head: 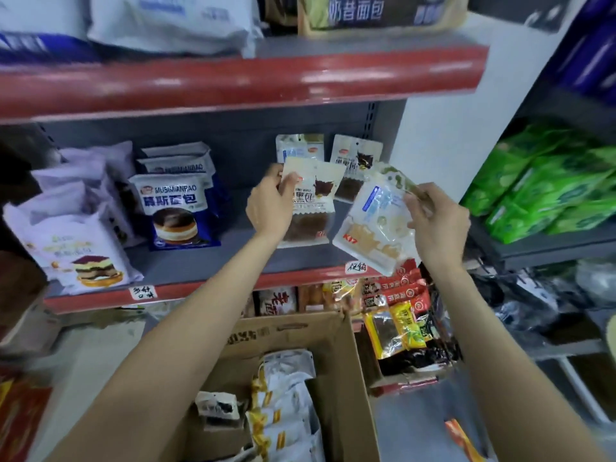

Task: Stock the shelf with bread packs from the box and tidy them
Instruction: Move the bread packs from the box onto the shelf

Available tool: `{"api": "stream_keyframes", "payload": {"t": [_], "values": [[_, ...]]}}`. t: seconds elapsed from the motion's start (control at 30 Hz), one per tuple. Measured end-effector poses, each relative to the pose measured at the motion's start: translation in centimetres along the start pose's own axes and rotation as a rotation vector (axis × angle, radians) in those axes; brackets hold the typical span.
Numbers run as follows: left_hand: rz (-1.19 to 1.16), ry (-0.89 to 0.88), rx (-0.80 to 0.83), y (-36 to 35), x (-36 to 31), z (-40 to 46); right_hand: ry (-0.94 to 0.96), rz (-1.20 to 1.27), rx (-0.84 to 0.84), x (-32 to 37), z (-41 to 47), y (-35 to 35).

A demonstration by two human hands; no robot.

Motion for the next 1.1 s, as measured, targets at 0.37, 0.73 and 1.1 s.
{"api": "stream_keyframes", "payload": {"t": [0.37, 0.73, 1.1], "values": [[-0.378, 0.386, 0.277, -9.7, 5.8, 4.3, 0.071, -0.260, 0.113, -0.5, 7.7, -7.9], [0.246, 0.133, 0.137, -6.1, 7.2, 6.2, -0.058, -0.110, 0.164, -1.7, 9.5, -12.1], [-0.416, 0.365, 0.126, -6.9, 8.9, 0.5, 0.124, 0.017, 0.200, -0.9, 2.2, -11.4]]}}
Point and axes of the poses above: each hand's wrist, its own z-axis towards the middle knuckle, its own y-axis out of the back of the hand, x = y × z, the point moved 6 cm from there along z, towards the middle knuckle, and after that the axes turned 13 degrees about -z, right-handed, at the moved point
